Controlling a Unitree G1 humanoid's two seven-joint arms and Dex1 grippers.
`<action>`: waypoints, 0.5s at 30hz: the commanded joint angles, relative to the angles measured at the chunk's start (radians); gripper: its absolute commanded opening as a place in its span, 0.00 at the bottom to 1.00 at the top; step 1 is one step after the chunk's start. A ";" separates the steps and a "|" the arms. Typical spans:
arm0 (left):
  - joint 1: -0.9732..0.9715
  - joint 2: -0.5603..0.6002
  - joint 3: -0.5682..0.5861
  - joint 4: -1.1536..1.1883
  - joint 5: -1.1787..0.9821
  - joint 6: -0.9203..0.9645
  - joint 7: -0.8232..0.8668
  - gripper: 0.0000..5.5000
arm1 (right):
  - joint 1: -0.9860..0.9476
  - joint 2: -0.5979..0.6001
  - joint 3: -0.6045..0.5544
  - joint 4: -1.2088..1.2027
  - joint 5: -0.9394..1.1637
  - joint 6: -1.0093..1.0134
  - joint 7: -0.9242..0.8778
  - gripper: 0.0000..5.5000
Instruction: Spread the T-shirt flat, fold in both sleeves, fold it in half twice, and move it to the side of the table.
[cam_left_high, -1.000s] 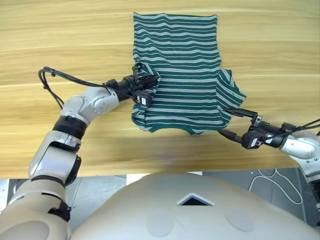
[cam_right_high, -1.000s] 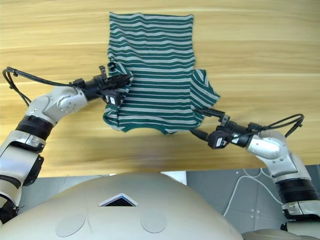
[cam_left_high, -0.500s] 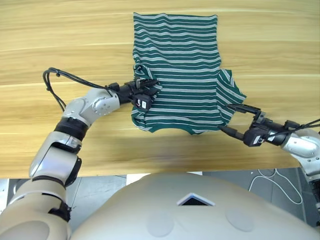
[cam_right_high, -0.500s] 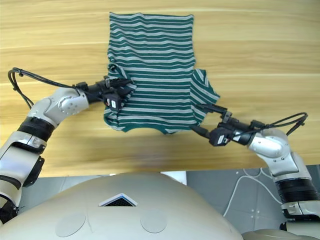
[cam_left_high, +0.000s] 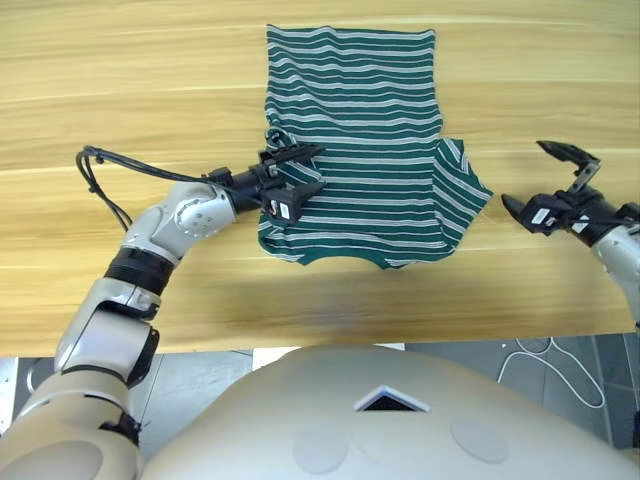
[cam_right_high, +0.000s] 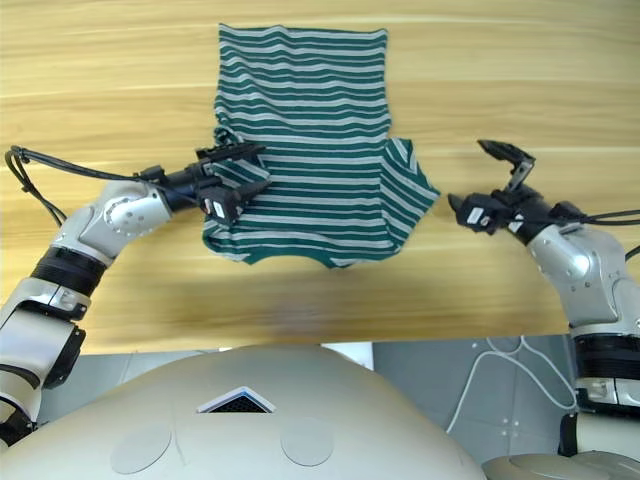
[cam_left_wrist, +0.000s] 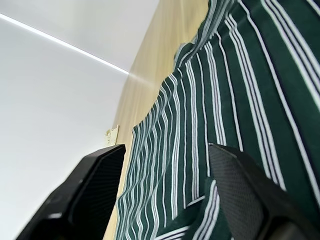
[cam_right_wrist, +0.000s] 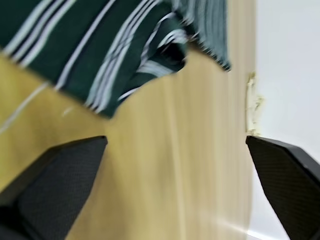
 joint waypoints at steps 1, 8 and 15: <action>0.006 0.016 0.027 -0.021 -0.031 -0.005 -0.015 0.56 | 0.014 -0.012 0.048 -0.005 -0.019 0.000 0.031 0.93; 0.012 0.019 0.056 -0.032 -0.038 -0.008 -0.005 0.56 | -0.004 -0.004 0.107 0.004 -0.011 -0.013 0.046 0.90; 0.019 0.019 0.076 -0.042 -0.031 -0.010 -0.004 0.56 | -0.022 -0.002 0.120 0.029 -0.015 0.002 0.025 0.68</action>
